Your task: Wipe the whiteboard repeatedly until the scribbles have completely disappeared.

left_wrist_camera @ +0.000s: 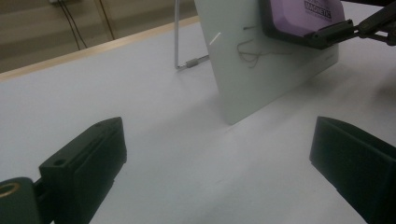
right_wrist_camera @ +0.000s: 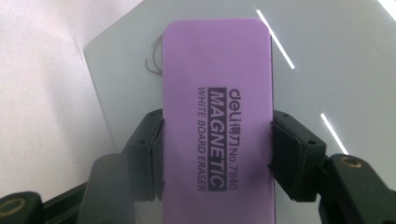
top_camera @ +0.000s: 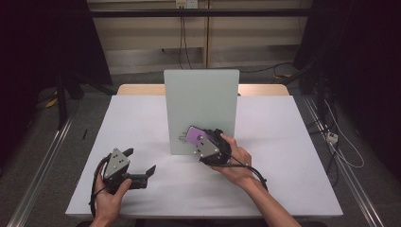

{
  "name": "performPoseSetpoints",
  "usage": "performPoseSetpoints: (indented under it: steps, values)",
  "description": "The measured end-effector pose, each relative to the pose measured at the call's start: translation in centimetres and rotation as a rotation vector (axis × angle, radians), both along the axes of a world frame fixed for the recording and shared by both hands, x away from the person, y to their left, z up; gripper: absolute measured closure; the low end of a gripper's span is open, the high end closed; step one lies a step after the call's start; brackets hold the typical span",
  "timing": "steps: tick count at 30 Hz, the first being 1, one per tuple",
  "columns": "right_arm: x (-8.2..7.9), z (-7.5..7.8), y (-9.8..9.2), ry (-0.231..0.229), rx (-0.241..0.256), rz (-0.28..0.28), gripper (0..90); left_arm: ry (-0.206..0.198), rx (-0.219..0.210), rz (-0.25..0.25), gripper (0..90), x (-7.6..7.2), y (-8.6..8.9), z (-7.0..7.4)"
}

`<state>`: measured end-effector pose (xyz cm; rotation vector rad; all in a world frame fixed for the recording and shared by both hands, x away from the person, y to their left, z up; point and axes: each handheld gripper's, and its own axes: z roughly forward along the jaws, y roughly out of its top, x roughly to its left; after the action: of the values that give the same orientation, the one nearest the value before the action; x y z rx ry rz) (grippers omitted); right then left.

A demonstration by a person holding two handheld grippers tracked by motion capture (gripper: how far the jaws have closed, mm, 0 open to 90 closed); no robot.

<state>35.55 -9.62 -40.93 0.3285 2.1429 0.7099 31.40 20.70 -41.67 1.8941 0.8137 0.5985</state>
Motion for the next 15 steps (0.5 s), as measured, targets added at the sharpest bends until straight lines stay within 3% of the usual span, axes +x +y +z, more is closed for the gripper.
performPoseSetpoints:
  steps: [3, 6, 11, 15]
  values:
    - [0.0, -0.4, 0.9, 0.009, 0.002, -0.001, 42.2, -0.002, -0.001, -0.004, 3.8, 0.0, -0.1, 0.0]
    - [-0.1, -1.0, 1.8, 0.003, -0.093, 0.05, 42.2, 0.002, -0.001, -0.007, 3.8, 0.0, -0.1, 0.0]
    - [-0.3, -1.8, 2.7, 0.037, -0.091, 0.067, 42.2, 0.002, -0.001, -0.005, 3.7, 0.0, -0.1, 0.0]
    - [-0.4, -2.5, 3.5, 0.055, -0.127, 0.096, 42.2, -0.001, 0.003, -0.009, 3.7, 0.0, -0.1, 0.0]
